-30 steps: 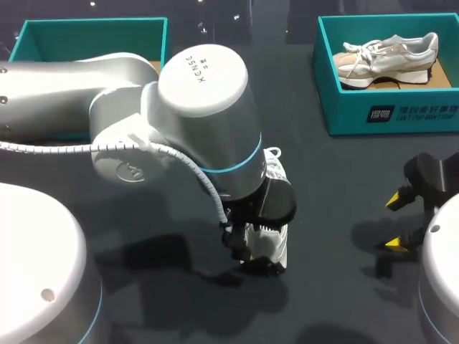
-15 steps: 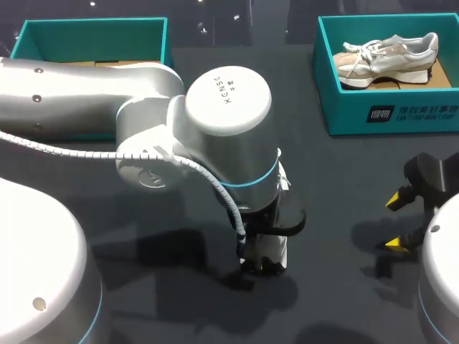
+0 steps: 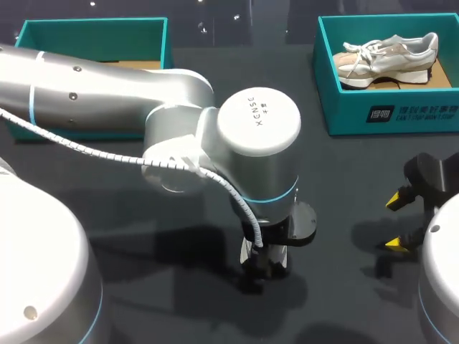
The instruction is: Take the shoe out of the shoebox, open the shoe tongue, remove and reinsert the insole, then place the shoe into the shoebox
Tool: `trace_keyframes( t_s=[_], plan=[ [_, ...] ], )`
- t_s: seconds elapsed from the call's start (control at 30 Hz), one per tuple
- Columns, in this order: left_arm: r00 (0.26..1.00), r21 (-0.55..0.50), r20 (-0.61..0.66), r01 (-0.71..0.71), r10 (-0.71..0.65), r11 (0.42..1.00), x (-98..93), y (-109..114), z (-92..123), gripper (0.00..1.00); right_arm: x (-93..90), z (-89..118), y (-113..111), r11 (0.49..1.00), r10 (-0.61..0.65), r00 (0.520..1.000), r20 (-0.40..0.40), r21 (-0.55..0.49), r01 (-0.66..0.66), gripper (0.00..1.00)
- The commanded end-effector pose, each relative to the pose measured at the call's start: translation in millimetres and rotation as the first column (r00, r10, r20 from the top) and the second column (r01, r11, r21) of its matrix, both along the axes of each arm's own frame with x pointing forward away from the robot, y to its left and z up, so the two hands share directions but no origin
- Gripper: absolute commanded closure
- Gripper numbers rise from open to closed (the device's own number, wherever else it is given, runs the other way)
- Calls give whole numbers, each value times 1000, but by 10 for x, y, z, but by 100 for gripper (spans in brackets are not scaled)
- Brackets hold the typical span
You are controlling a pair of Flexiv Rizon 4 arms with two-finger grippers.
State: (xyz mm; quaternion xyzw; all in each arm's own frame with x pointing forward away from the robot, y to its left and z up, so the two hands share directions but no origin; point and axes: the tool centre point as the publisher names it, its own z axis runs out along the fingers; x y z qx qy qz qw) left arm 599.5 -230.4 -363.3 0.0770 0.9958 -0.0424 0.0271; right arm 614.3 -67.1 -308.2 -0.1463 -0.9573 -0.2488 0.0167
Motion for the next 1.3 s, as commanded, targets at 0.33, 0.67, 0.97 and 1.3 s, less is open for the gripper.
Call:
trace_keyframes(
  t_s=[0.33,0.67,0.97,1.3],
  plan=[
    [1000,26,-12,14,-14,1000,2,-17,-150,0,-22,-1,2,1000,-2,1000,3,-3,2,0],
    [1000,44,-21,24,-23,999,21,-30,-228,5,-22,-1,2,1000,-2,1000,3,-3,2,0],
    [999,54,-23,33,-31,998,8,-56,-237,42,-22,-1,2,1000,-2,1000,3,-3,2,0],
    [999,59,-47,27,-24,998,22,9,-265,57,-22,-1,2,1000,-2,1000,3,-3,2,0]
  ],
)
